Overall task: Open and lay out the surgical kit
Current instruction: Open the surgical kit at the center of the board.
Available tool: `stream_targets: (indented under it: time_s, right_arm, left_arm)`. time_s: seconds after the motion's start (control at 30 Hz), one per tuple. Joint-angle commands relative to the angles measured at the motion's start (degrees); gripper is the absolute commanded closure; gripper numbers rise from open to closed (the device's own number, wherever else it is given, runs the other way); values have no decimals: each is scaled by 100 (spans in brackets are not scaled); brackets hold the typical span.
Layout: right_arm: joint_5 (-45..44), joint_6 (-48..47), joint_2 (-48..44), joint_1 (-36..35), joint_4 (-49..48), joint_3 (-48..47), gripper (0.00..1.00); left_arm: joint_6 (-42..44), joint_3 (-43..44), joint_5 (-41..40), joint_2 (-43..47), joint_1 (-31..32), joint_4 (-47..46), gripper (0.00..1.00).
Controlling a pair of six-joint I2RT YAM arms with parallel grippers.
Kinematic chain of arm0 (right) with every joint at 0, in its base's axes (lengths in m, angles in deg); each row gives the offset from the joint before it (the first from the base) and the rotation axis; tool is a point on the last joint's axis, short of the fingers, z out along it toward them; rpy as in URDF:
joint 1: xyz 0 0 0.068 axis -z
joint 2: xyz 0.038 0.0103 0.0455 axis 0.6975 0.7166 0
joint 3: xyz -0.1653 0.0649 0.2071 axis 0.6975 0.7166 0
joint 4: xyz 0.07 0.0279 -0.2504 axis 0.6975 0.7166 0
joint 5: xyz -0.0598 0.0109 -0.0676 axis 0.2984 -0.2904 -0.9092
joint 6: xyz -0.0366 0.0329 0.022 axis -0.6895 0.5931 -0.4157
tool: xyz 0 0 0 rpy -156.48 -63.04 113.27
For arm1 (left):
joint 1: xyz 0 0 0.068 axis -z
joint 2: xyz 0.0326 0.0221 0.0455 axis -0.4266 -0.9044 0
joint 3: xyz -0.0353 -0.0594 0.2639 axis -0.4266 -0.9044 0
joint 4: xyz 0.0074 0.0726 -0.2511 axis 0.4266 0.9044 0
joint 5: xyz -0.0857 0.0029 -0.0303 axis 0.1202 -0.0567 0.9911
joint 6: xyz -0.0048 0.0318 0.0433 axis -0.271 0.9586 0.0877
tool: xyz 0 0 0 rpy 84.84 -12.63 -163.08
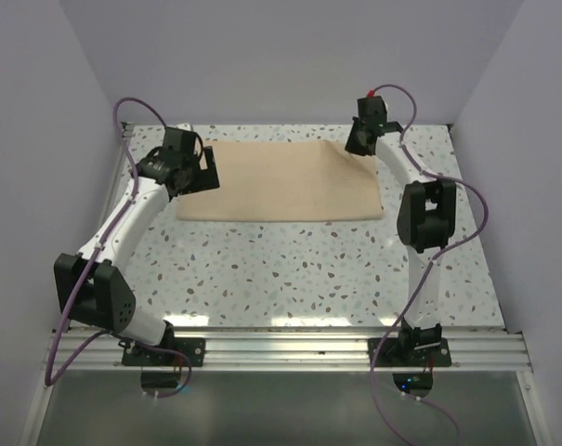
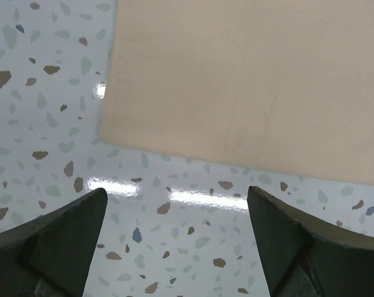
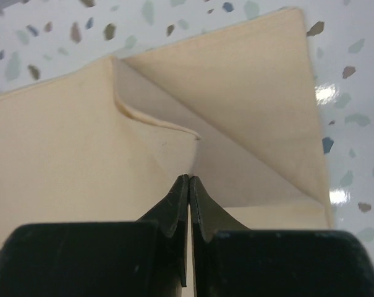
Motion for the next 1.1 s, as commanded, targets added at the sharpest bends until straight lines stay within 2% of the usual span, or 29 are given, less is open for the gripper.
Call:
stream_targets:
  time_s: [0.0,0.13,0.23,0.33,0.37,0.43,0.47,0.57,0.6,0.7,0.8,0.9,0.93,0.97,1.0,1.07]
  right_arm:
    - [497,-71,-1261,-385,-101,770,100]
    - [735,-63,-2489,-711,57,2035,100]
    - [1095,43,-3481,-992,136,3570,100]
    - [1263,26,-4284,-1317,609,4417,100]
    - [1271,26,-4913,-1388,898,4950,100]
    - [1359,17,-5549,-1511,1251,5480,100]
    - [1412,26,-6248,-1520,1592,5918,100]
    - [1281,26,-7140,-1511,2461,6439,100]
    - [1367,61,-7665,-1511,2631,6519,100]
    - [1211,359,-8379,-1529,3185,6590,100]
    - [982,562,-8662,-1520,3861,6546,100]
    - [1017,658,-8926,-1529,4047,6695,100]
    - [982,685,-8901,-1520,4100,6626,81]
    - [947,685,-8840,-1529,4239,6582,46]
    - [859,694,-8735,-1529,4284,6521,2]
    - [701,746,-8401,-1529,4530,6301,2]
  left_arm:
    - [-64,441,-93,-33,2,148,0]
    - [-126,810,-111,28,-7,236,0]
    - [-135,1135,-190,46,-7,306,0]
    - [-196,1504,-243,-59,-7,350,0]
    - [-231,1592,-251,-86,-7,368,0]
    - [-284,1821,-260,-165,-7,368,0]
    - [-337,1891,-252,-191,-7,368,0]
    - [-451,2067,-199,-209,-7,263,0]
    - [-477,2085,-155,-200,-7,237,0]
    - [-592,2120,-59,-191,2,166,0]
    - [-671,2138,12,-165,2,184,0]
    - [-689,2112,12,-104,11,201,0]
    - [-680,2094,12,-95,2,227,0]
    - [-671,2094,3,-77,2,262,0]
    - [-662,2085,-14,-69,2,298,0]
    - [-662,2085,-14,-77,2,403,0]
